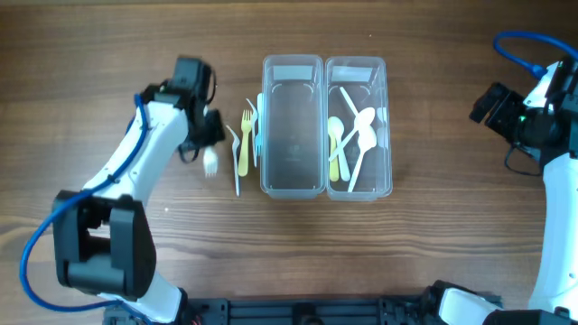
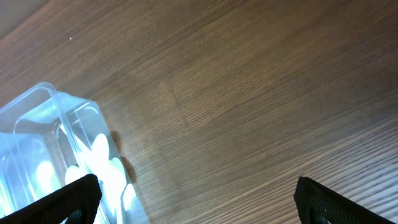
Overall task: Pack container
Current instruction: 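Carry the white fork into the left container and release it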
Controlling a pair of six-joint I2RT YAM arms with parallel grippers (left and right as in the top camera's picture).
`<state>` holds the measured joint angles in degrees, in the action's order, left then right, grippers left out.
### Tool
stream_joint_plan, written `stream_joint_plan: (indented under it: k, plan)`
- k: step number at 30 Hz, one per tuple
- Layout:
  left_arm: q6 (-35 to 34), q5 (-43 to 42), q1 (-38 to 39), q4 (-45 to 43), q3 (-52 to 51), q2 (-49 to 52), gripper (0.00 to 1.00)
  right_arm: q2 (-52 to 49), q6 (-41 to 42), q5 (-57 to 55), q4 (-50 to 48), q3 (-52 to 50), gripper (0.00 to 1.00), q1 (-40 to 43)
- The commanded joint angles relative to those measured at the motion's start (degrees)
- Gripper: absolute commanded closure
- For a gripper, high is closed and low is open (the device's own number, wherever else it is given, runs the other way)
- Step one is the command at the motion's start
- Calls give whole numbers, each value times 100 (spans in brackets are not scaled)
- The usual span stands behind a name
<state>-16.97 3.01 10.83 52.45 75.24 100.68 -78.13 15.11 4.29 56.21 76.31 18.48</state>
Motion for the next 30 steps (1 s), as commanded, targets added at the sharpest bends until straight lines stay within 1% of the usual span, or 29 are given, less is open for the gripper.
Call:
stream_joint_plan:
  k: [1, 3, 4, 9, 12, 17, 18, 20, 21, 22, 23, 26, 30]
  plan:
    - [225, -105, 586, 424, 1174, -339, 96, -11, 7, 44, -4, -26, 0, 9]
    - [455, -103, 1032, 413, 1445, -437, 96, -11, 4, 44, -4, -26, 0, 9]
    - [459, -101, 1252, 345, 1460, -468, 96, -11, 7, 44, -4, -26, 0, 9]
    - [243, -101, 2179, -59, 1456, -308, 96, -11, 7, 44, -2, -26, 0, 9]
    - [240, -92, 2439, -258, 1456, -42, 96, -11, 9, 44, -2, -26, 0, 9]
    - [151, -83, 2463, -289, 1456, 704, 96, -11, 7, 44, -2, -26, 0, 9]
    - [153, -83, 2463, -332, 1456, 793, 94, -11, 4, 44, -2, -26, 0, 9]
    - [155, -81, 2463, -367, 1458, 811, 74, -11, 7, 44, -4, -26, 0, 9]
    - [155, -81, 2463, -372, 1480, 774, 67, -11, 7, 44, -4, -26, 0, 9]
    - [155, -81, 2452, -356, 1513, 726, 50, -11, 7, 44, -4, -26, 0, 9]
    - [155, -81, 2452, -291, 1567, 627, 39, -11, 4, 44, -2, -26, 0, 9]
    - [153, -79, 2315, 70, 1812, 232, 38, -11, 7, 44, -2, -26, 0, 9]
    - [92, 153, 1757, 702, 1906, -341, 39, -11, 4, 44, -2, -26, 0, 9]
